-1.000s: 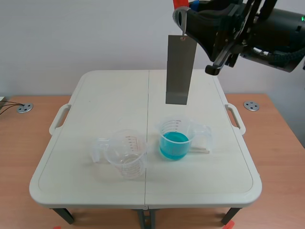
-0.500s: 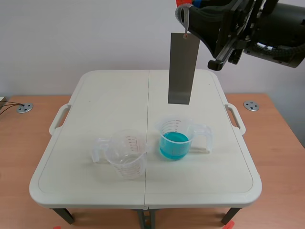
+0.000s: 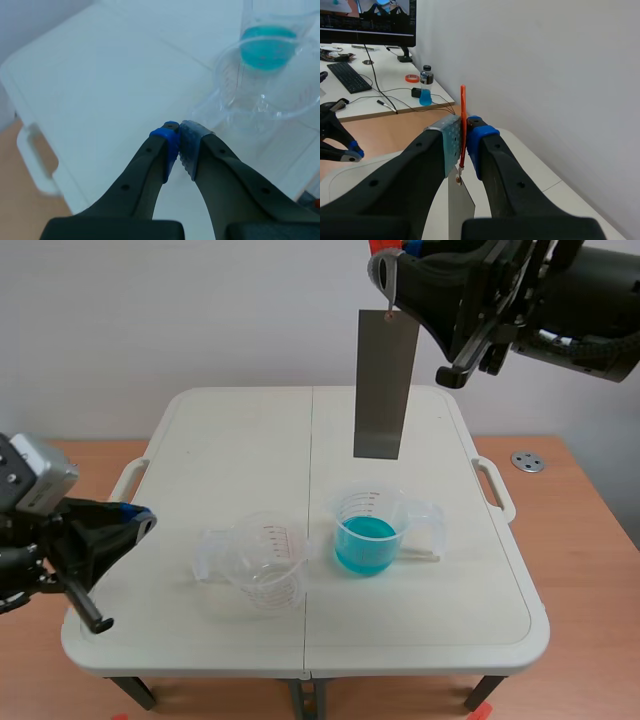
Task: Hold the metal plate by the orange handle, dip it into the blue solution, take it out and point at it, then put the plate back in the beaker on the left.
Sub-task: 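Raise the plate and point at it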
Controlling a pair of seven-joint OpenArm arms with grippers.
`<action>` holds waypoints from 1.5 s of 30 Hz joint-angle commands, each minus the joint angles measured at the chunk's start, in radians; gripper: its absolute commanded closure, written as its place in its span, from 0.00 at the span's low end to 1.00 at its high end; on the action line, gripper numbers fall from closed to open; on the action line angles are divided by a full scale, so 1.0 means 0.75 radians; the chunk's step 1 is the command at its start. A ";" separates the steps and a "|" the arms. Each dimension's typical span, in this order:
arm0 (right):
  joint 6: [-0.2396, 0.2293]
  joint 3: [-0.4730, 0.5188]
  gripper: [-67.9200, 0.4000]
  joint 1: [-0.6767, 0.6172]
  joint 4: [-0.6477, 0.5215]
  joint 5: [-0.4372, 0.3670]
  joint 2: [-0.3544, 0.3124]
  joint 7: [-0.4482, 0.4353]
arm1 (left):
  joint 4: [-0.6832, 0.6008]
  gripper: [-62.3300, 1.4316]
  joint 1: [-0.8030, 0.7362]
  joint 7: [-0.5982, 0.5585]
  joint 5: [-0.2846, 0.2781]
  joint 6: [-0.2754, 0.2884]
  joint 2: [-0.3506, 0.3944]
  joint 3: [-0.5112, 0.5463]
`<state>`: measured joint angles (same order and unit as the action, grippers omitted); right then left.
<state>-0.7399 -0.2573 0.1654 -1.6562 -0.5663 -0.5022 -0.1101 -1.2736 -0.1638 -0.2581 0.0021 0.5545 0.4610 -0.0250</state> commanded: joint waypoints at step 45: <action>-0.008 0.014 0.98 0.016 -0.022 -0.019 -0.013 -0.019 | -0.014 0.93 0.330 0.101 0.224 -0.203 -0.356 -0.403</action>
<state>-0.7399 -0.2573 0.1654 -1.6562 -0.5663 -0.5022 -0.1066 -1.2732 0.0673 -0.1677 0.1764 0.4015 0.1967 -0.3271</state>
